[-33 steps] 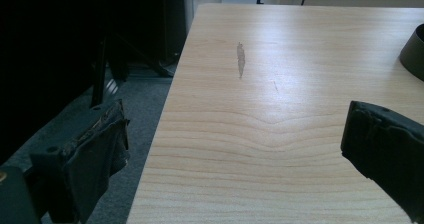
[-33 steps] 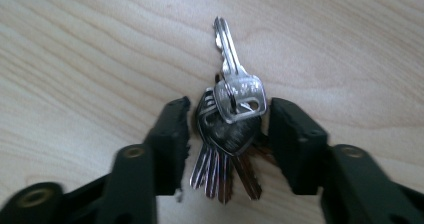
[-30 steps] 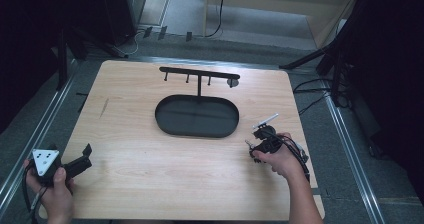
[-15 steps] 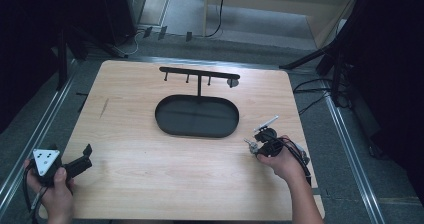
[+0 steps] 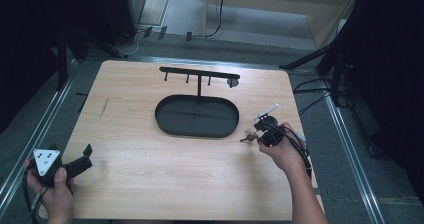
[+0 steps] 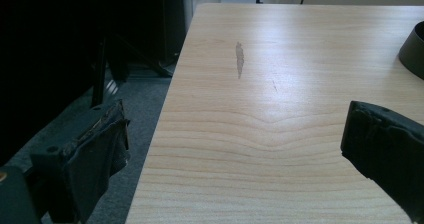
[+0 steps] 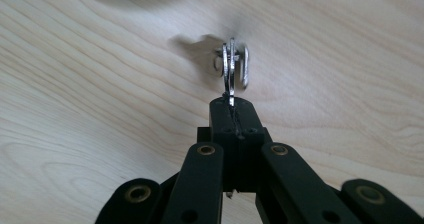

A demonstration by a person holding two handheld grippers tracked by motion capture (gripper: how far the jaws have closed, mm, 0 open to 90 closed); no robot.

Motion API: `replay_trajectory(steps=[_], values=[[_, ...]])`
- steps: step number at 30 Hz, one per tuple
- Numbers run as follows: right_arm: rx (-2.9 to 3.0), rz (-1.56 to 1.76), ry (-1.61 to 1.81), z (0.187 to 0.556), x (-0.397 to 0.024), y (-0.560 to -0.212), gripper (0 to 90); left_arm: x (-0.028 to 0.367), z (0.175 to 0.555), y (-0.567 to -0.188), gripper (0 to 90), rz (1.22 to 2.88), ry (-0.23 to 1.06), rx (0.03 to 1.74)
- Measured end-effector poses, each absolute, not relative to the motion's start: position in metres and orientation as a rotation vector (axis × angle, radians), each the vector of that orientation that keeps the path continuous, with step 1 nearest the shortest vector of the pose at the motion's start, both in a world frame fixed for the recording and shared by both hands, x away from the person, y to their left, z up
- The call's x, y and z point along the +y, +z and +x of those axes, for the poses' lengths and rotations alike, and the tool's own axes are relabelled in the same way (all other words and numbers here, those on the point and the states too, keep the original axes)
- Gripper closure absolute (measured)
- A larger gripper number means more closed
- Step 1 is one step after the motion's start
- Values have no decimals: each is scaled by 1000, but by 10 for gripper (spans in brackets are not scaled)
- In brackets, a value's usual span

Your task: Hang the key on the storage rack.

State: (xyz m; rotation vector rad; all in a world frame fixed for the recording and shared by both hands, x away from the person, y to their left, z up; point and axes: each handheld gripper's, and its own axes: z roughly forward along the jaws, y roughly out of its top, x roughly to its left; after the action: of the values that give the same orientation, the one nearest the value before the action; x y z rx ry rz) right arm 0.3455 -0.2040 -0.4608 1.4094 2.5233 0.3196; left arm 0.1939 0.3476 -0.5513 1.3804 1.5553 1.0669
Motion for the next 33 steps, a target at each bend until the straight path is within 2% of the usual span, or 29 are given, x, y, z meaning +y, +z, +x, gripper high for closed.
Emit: replay_trajectory(steps=[15,33], values=[[2502,1355,382,365,-168,-399,900,349,194,-551,0,1382,1050,1558],[2430,1366,435,387,-124,-344,900,348,194,-551,0,1373,1061,1560]])
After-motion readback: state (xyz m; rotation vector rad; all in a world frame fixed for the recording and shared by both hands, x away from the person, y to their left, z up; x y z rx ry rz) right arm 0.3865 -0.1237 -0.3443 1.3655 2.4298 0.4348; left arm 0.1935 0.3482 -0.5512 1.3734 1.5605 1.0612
